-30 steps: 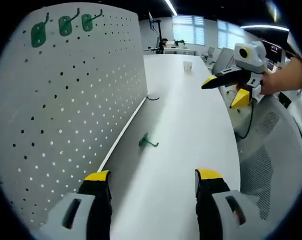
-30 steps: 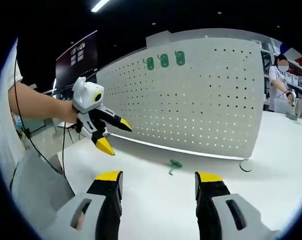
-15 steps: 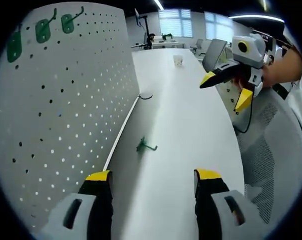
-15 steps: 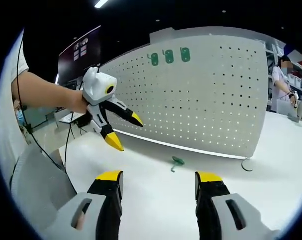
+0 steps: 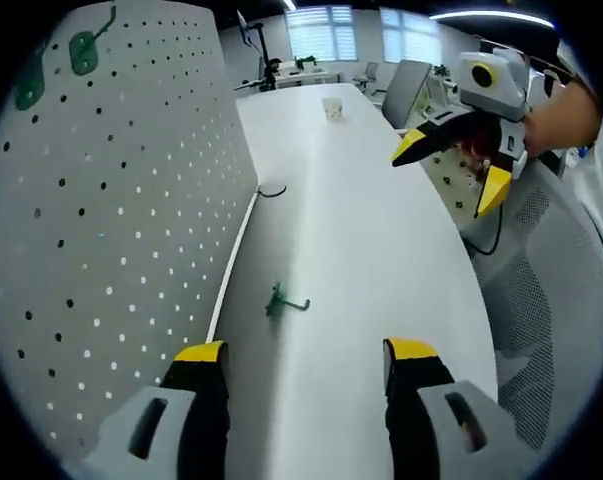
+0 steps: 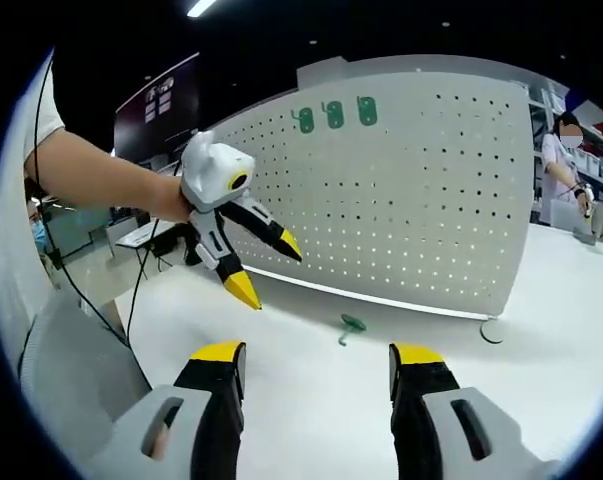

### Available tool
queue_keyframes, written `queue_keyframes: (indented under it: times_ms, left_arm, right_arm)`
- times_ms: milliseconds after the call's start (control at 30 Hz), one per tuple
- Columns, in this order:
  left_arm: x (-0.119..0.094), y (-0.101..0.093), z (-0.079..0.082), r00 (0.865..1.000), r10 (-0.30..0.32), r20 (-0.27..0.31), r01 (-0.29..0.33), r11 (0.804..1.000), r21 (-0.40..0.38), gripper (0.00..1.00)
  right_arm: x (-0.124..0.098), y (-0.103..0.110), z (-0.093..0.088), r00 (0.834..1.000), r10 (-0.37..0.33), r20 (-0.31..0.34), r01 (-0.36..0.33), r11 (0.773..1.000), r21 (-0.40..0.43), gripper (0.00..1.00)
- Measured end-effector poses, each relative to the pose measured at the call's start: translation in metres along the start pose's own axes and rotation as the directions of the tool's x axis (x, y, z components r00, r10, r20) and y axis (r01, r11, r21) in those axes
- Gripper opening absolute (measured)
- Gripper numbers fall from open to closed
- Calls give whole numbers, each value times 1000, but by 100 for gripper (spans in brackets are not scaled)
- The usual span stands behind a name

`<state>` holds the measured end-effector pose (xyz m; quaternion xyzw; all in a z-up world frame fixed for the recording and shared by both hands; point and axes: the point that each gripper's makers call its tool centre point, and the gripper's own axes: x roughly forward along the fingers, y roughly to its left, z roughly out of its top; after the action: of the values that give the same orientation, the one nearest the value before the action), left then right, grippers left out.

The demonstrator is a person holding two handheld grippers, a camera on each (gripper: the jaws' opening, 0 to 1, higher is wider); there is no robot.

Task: Insert the hook assembly into the mounting plate slot until the hook locks in place.

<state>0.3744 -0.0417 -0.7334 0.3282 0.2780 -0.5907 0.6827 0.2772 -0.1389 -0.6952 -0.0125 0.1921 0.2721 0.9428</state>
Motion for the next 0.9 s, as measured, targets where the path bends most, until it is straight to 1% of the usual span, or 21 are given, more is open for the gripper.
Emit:
queue_keyframes:
  times_ms: [167,400,567,700,833,900]
  left_arm:
    - [9,2,-1,999,-17,-30,18,999,28,64]
    - [20,7,2,999,-32,-42,35,997,68,62]
    - [30,7,6,997,-52,-52,58,993,107,61]
    - [39,7,6,996,-70,-62,77,990,120,60]
    - [48,7,13,995,-84,-56,90,987,133,59]
    - [53,7,11,994,-89,-70,98,984,147,59]
  right_arm:
    - [0,1,-2,1000,4,-6,-4,1000,6,56]
    - [0,-1,-4,1000,3,-12,-3,1000,8,56]
    - [0,0,-4,1000,1,-19,-1,1000,4,56]
    - [0,0,-5,1000,-2,-21,3,1000,7,56]
    - [0,-2,-5,1000,-7,-20,7,1000,12,56]
    - [0,-3,-5,1000,-10,-19,10,1000,12,56]
